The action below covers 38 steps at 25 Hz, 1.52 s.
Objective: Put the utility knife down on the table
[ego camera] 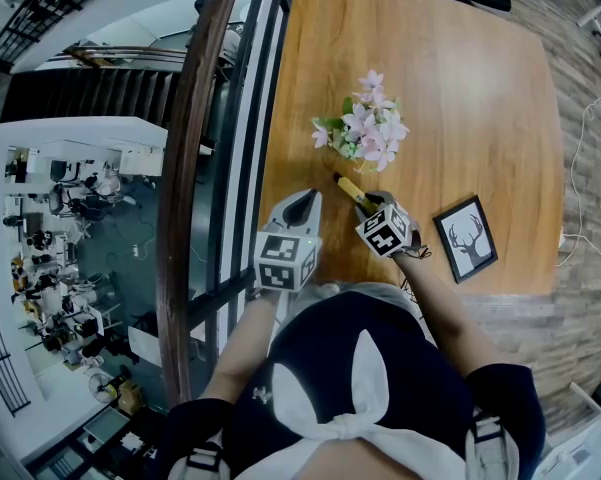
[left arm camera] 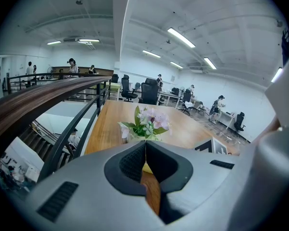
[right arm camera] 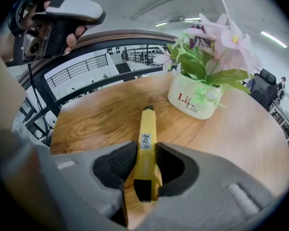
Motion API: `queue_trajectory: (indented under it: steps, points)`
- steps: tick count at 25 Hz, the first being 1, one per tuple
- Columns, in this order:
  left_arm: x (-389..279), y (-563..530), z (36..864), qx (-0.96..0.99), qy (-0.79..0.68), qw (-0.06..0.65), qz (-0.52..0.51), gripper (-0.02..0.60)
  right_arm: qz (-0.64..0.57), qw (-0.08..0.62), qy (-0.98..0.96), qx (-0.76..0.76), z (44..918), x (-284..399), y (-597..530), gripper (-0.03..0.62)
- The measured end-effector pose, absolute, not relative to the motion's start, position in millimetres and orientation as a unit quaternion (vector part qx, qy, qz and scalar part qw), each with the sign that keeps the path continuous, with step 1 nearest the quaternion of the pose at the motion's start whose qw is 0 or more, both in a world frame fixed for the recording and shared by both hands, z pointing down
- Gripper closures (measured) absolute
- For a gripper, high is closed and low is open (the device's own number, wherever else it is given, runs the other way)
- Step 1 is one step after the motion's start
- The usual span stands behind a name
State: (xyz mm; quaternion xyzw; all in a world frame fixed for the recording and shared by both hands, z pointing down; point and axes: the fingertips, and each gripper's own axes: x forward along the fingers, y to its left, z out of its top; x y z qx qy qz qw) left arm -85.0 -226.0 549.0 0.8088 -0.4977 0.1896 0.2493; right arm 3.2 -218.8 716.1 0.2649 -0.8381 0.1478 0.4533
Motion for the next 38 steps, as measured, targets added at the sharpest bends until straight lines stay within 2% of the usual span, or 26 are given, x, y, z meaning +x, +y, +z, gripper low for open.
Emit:
queue_trajectory:
  steps: [16, 18, 19, 27, 38]
  points:
    - [-79.3, -221.6, 545.9, 0.814, -0.493, 0.246, 0.187, 0.563, 0.169, 0.454, -0.833, 0.267, 716.6, 4.8, -219.6, 0.459]
    - [-80.1, -221.2, 544.4, 0.814, -0.493, 0.245, 0.187, 0.563, 0.174, 0.452, -0.833, 0.268, 714.9, 4.7, -220.5, 0.442]
    - [-80.4, -221.1, 543.7, 0.814, -0.493, 0.244, 0.187, 0.563, 0.176, 0.45, -0.834, 0.268, 713.6, 4.5, -220.6, 0.426]
    - [-80.4, -215.1, 535.4, 0.817, -0.494, 0.237, 0.181, 0.563, 0.172, 0.41, -0.847, 0.289, 682.1, 4.5, -218.0, 0.426]
    - [-73.9, -201.1, 524.9, 0.826, -0.486, 0.227, 0.175, 0.563, 0.178, 0.33, -0.863, 0.338, 620.0, 6.0, -210.2, 0.548]
